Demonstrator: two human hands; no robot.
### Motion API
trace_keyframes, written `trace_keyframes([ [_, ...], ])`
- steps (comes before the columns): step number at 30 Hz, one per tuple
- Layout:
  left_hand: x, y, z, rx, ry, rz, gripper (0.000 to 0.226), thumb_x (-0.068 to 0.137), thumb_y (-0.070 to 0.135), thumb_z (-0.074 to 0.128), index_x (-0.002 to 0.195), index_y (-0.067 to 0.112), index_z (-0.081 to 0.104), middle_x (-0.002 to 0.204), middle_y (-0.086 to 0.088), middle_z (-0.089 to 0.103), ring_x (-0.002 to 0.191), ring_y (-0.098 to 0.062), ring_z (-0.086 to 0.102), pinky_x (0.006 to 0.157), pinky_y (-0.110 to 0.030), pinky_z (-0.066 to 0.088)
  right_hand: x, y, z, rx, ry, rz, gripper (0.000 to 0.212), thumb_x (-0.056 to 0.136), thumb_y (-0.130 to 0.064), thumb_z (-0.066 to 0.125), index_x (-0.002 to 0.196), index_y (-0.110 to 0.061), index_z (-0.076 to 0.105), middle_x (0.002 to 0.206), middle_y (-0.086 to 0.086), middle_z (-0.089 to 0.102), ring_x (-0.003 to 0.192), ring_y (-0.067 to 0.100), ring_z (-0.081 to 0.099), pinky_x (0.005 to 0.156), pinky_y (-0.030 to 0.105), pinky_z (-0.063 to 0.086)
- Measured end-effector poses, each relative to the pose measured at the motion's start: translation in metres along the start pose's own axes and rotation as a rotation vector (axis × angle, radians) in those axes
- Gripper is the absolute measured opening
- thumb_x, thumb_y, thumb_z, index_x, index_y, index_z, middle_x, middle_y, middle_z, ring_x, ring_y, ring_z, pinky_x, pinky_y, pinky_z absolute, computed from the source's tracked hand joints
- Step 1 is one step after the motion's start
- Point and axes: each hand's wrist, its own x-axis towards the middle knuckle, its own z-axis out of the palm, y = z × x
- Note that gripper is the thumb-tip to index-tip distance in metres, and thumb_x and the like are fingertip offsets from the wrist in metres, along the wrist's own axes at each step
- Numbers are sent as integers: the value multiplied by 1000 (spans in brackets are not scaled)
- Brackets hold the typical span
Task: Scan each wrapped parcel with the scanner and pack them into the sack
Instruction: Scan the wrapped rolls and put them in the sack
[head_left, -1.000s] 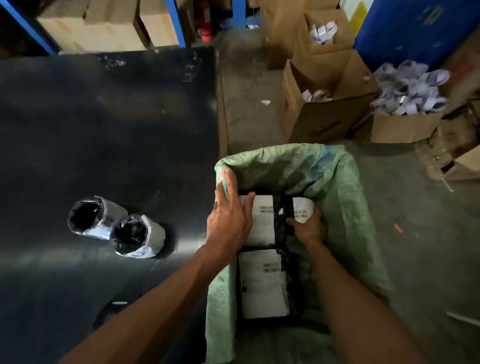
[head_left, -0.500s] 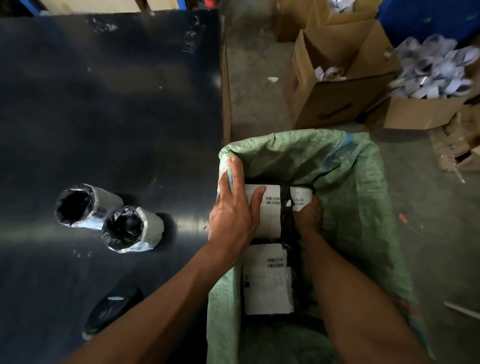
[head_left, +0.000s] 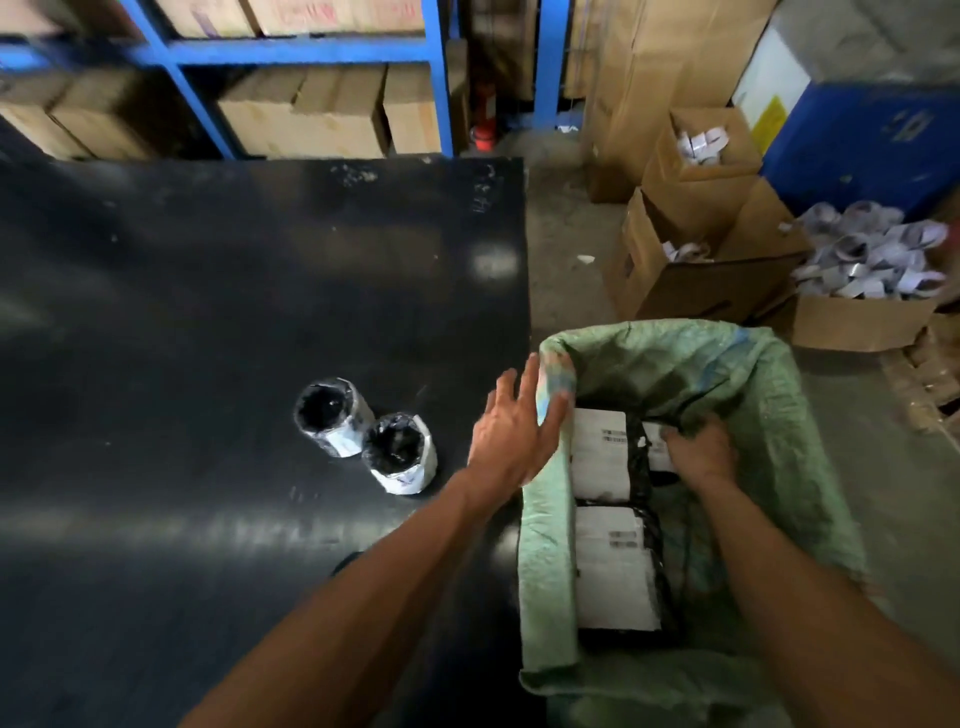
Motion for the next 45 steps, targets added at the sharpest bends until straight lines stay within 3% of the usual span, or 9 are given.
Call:
trace_keyframes([
  [6, -2, -86, -75, 272, -32, 121, 73, 97, 47, 53, 158, 19, 25, 156, -19, 30, 143, -37, 31, 117, -46, 30, -66, -66, -3, 28, 50, -277, 51, 91, -28, 73, 138, -20, 53, 140, 11, 58, 129, 31, 56, 108, 52, 47],
  [13, -7, -174, -159, 513, -245, 113, 103, 82, 51, 72, 161, 29, 9, 163, -21, 9, 150, -40, 6, 122, -53, 12, -198, -110, 59, -56, -118, -581, 40, 89, -29, 74, 126, -21, 63, 119, 6, 68, 110, 22, 67, 98, 41, 53],
  [19, -7, -206, -170, 650, -325, 109, 120, 71, 46, 83, 159, 36, 1, 158, -21, 9, 146, -43, 12, 115, -62, 26, -301, -109, 139, -414, -413, -404, 68, 82, -66, 63, 139, -32, 50, 134, 4, 59, 126, 24, 58, 103, 37, 47],
  [24, -3, -217, -164, 613, -390, 112, 117, 71, 47, 84, 158, 44, 6, 155, -19, 12, 143, -45, 14, 108, -70, 29, -340, -91, 177, -384, -521, -99, 107, 66, -79, 64, 154, -30, 29, 151, 9, 44, 139, 30, 47, 110, 42, 42],
  [27, 4, -221, -158, 534, -389, 69, 101, 74, 48, 82, 154, 42, 22, 150, -18, 19, 138, -46, 21, 105, -71, 33, -353, -77, 191, -385, -542, -12, 119, 59, -75, 68, 157, -28, 21, 150, 8, 47, 138, 29, 49, 111, 43, 42],
  [31, 11, -230, -151, 416, -309, 106, 73, 80, 32, 78, 142, 31, 42, 140, -18, 27, 127, -46, 36, 96, -58, 49, -364, -59, 208, -315, -569, 23, 105, 73, -56, 76, 157, -28, 21, 148, 4, 50, 135, 25, 51, 109, 34, 42],
  [37, 7, -261, -173, 383, -356, 177, 91, 64, 29, 90, 140, 34, 41, 132, -15, 27, 113, -43, 50, 88, -49, 55, -369, -53, 211, -184, -504, -21, 79, 81, -28, 75, 151, -33, 40, 138, -2, 61, 125, 18, 59, 97, 21, 42],
  [41, -4, -289, -198, 374, -366, 251, 96, 58, 28, 92, 140, 37, 43, 128, -8, 36, 110, -39, 54, 90, -49, 54, -372, -67, 204, 92, -443, -69, 57, 72, -20, 76, 121, -43, 59, 111, 0, 74, 89, 22, 76, 93, 44, 60],
  [45, -24, -309, -221, 334, -352, 253, 89, 62, 34, 88, 140, 38, 46, 118, -1, 40, 105, -31, 57, 88, -42, 54, -380, -104, 188, 392, -441, -103, 51, 85, 0, 66, 126, -29, 58, 97, 18, 74, 62, 27, 69, 68, 41, 59],
])
